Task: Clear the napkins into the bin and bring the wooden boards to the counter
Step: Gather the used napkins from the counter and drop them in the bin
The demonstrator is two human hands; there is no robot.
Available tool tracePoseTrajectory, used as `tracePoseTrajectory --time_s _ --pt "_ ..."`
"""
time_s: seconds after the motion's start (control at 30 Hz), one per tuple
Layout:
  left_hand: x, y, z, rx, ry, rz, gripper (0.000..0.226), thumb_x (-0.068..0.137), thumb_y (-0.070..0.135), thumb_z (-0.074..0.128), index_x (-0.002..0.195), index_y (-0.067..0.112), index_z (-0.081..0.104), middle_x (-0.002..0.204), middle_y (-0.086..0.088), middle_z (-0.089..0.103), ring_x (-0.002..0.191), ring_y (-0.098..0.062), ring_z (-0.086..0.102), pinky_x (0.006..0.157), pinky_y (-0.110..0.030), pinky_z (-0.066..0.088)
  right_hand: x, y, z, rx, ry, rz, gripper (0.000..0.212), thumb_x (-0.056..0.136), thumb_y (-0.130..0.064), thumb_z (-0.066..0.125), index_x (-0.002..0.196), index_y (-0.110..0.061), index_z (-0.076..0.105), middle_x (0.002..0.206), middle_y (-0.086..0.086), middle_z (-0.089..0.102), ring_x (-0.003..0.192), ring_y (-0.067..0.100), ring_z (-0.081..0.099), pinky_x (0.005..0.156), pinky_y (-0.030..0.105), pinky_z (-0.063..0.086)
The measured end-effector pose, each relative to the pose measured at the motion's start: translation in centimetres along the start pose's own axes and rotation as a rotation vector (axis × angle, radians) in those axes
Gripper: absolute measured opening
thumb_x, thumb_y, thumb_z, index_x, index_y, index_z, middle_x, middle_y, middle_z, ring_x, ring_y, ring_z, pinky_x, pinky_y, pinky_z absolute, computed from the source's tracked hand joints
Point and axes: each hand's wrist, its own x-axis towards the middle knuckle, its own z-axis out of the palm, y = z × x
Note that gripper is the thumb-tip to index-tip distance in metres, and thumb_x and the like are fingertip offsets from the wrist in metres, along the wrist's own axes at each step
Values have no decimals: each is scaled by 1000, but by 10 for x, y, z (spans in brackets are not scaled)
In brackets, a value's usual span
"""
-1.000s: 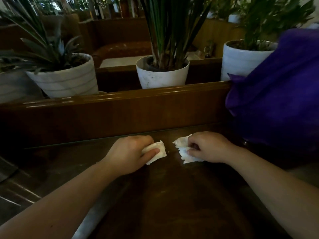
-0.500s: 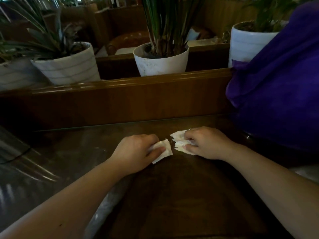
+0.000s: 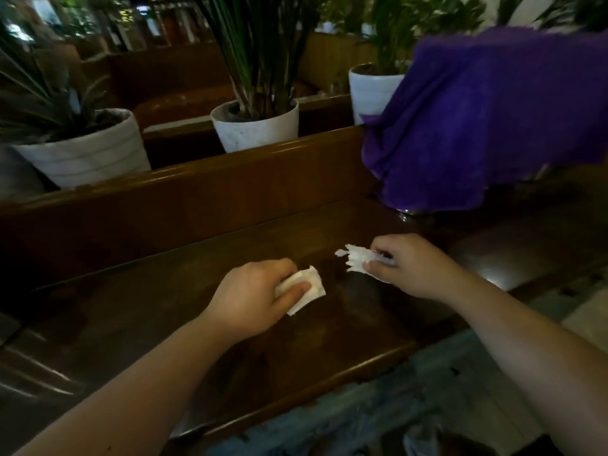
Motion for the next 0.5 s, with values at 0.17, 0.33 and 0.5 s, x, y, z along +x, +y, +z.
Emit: tracePoseTrajectory --time_s 0.17,0.33,0.5 --pt "-26 15 19 -88 -24 111 26 91 46 45 94 26 61 72 8 60 59 -8 55 53 -34 49 -75 -12 8 44 104 153 20 90 -38 61 74 -34 52 65 -7 52 57 7 50 51 24 33" --pt "-37 59 64 -123 -96 226 25 90 47 47 89 26 59 67 7 58 58 -8 53 52 -34 46 -170 -4 24 79 148 345 22 90 -34 63 72 -25 54 61 -6 48 54 6 47 49 22 27" --pt "-37 102 94 -198 -119 336 36 85 56 41 83 24 58 59 9 50 51 -8 48 47 -35 40 -249 22 35 68 214 510 26 89 -34 64 77 -11 60 63 -4 49 57 7 45 52 21 31"
